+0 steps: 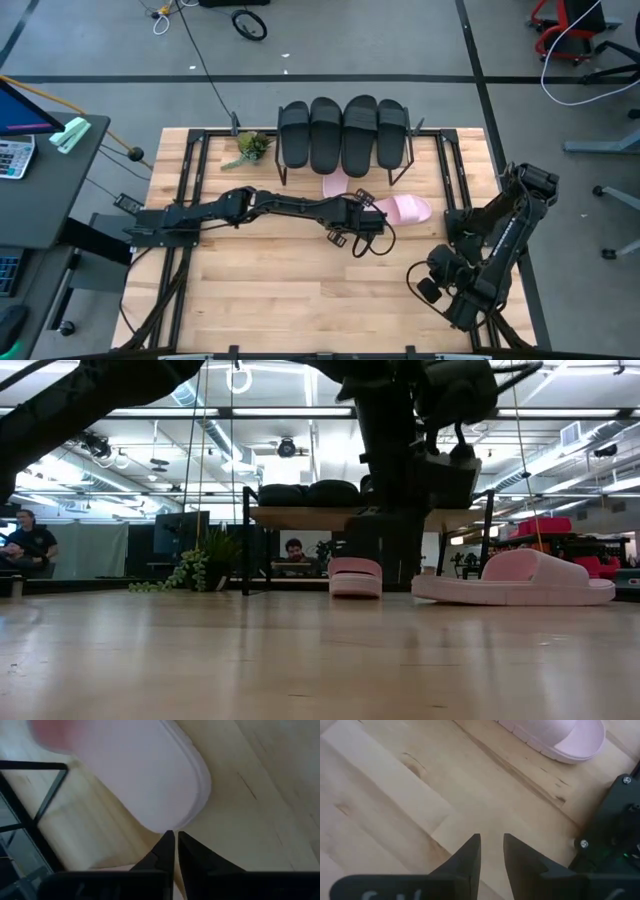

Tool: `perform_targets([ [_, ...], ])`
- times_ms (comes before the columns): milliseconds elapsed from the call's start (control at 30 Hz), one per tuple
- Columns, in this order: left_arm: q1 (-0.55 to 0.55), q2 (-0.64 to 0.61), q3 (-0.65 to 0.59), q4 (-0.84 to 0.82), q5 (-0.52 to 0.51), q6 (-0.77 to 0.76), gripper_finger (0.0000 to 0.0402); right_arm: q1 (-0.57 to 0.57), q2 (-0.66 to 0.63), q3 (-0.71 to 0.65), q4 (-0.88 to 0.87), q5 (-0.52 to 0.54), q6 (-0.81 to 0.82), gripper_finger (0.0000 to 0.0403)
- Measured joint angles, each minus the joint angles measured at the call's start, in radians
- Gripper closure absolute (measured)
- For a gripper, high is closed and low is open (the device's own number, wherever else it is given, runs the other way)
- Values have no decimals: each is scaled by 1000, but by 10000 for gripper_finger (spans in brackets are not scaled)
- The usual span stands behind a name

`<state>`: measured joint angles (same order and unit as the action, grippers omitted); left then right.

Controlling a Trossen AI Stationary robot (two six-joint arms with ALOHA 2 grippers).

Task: Pick and place slides into the shelf
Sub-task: Put the pink slide under the shelf

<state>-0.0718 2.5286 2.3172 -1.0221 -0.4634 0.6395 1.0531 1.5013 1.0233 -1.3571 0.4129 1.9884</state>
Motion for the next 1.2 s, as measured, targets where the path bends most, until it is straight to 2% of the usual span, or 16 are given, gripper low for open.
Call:
perform_targets([
  [167, 1, 9, -1, -2, 16, 23, 385, -1, 0, 0, 0, 2, 0, 314],
  [267, -4, 9, -1, -1, 15, 75, 375, -1, 0, 0, 0, 7, 0, 315],
  [533, -46, 9, -1, -9, 15, 207, 294, -1, 0, 0, 0, 6, -26, 315],
  [700, -39, 9, -1, 61, 16, 214, 236, -1, 0, 0, 0, 6, -26, 315],
  [833, -17, 9, -1, 75, 15, 209, 207, -1, 0, 0, 0, 6, -27, 315],
  [967, 4, 9, -1, 64, 15, 151, 202, -1, 1, 0, 0, 5, -27, 315],
  [1200, 5, 43, -1, 45, 15, 135, 223, -1, 1, 0, 0, 31, -28, 315],
])
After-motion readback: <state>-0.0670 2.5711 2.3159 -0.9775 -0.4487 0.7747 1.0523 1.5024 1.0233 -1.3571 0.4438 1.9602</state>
